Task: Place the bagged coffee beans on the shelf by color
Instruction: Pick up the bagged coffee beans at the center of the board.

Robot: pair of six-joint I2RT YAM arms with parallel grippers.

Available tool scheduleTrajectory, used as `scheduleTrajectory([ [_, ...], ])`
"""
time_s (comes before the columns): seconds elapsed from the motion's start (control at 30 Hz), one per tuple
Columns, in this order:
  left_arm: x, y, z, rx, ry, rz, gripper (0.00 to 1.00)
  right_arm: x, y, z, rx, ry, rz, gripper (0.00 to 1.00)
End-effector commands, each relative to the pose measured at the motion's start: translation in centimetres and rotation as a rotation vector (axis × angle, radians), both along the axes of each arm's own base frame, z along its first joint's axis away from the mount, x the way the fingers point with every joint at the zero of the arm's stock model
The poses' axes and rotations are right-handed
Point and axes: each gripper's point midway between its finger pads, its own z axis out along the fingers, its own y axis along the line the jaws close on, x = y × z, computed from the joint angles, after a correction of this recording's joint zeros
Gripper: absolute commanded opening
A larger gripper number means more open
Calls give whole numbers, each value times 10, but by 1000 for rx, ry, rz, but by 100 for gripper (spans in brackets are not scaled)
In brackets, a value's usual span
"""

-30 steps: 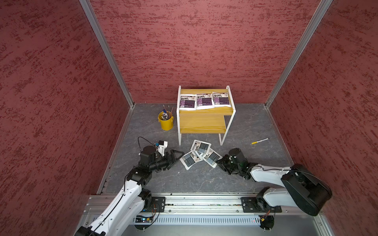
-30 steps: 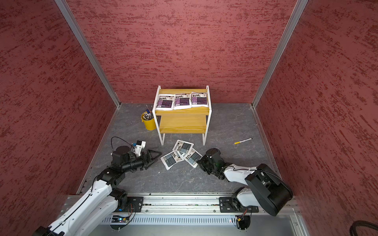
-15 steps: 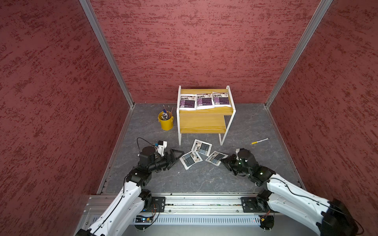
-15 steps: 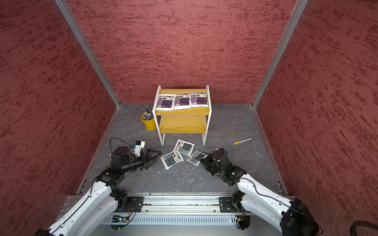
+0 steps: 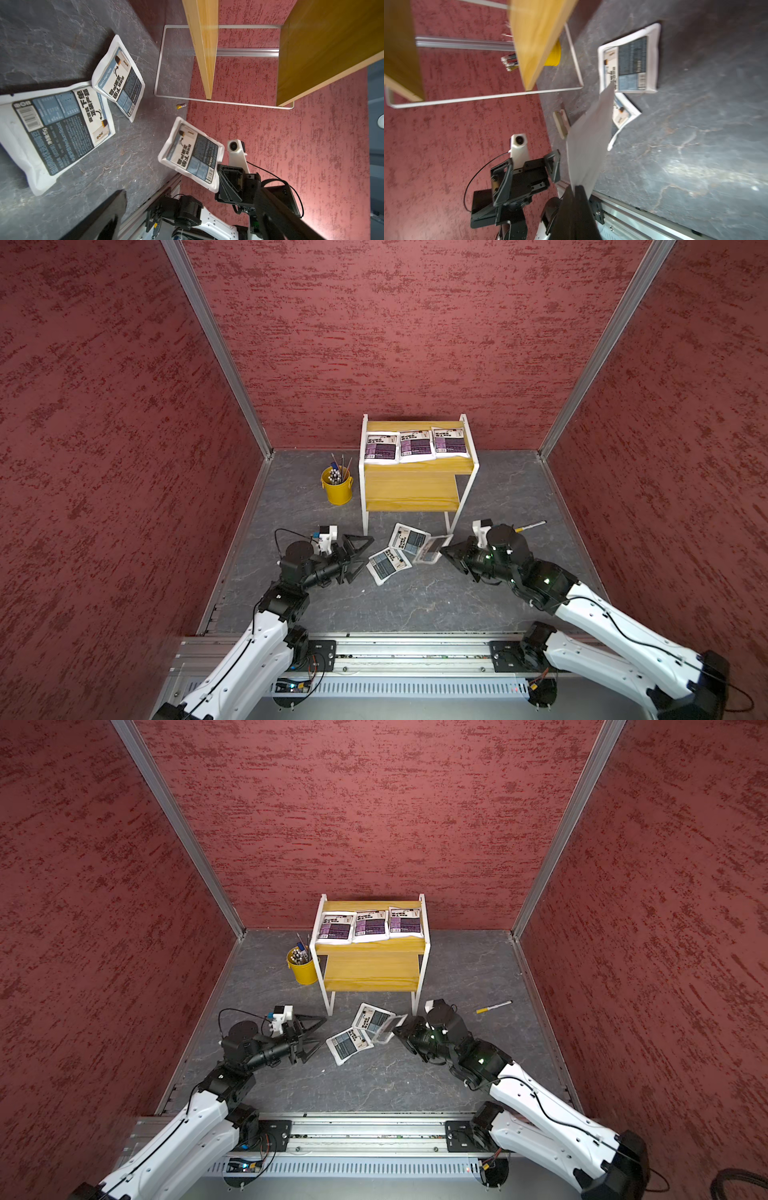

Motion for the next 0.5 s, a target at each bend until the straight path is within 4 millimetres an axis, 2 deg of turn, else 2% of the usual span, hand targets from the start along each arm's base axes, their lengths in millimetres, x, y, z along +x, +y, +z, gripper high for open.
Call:
scheduleTrajectory([
  [0.0, 0, -3, 23, -83, 64, 14, 100, 2, 21, 38, 60, -120, 52, 0],
  [0.23, -4, -8, 48, -138, 106, 47, 100, 6, 50, 84, 191, -284, 87, 0],
  [0.47, -11, -46, 54, -164, 163, 2, 100, 1, 74, 108, 249, -360, 140, 0],
])
